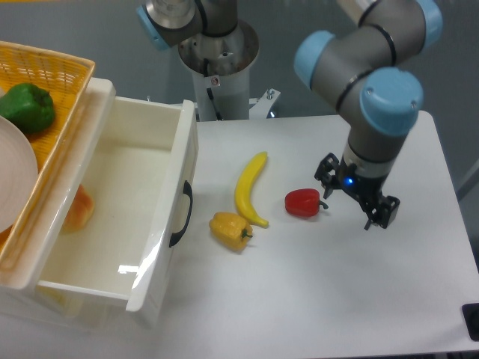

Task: Place the round bread in the upper white drawer

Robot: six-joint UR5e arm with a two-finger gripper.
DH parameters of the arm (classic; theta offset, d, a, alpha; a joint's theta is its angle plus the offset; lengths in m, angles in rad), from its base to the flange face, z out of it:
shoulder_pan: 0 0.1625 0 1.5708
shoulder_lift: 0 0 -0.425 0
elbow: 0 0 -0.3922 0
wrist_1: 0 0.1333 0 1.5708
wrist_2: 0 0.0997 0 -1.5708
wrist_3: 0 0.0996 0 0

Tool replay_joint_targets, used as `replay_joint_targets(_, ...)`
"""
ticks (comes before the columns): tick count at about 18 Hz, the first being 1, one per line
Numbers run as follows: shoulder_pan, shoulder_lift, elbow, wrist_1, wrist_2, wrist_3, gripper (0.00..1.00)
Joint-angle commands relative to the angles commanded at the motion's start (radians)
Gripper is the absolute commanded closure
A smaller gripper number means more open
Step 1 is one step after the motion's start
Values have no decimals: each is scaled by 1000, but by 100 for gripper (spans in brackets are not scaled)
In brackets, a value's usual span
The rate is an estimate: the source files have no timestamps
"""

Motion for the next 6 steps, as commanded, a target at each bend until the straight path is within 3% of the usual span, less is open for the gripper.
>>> replay_joint_targets(3,5,-48,11,12,28,49,0)
replay_joint_targets(6,25,-55,14,15,35,58,0)
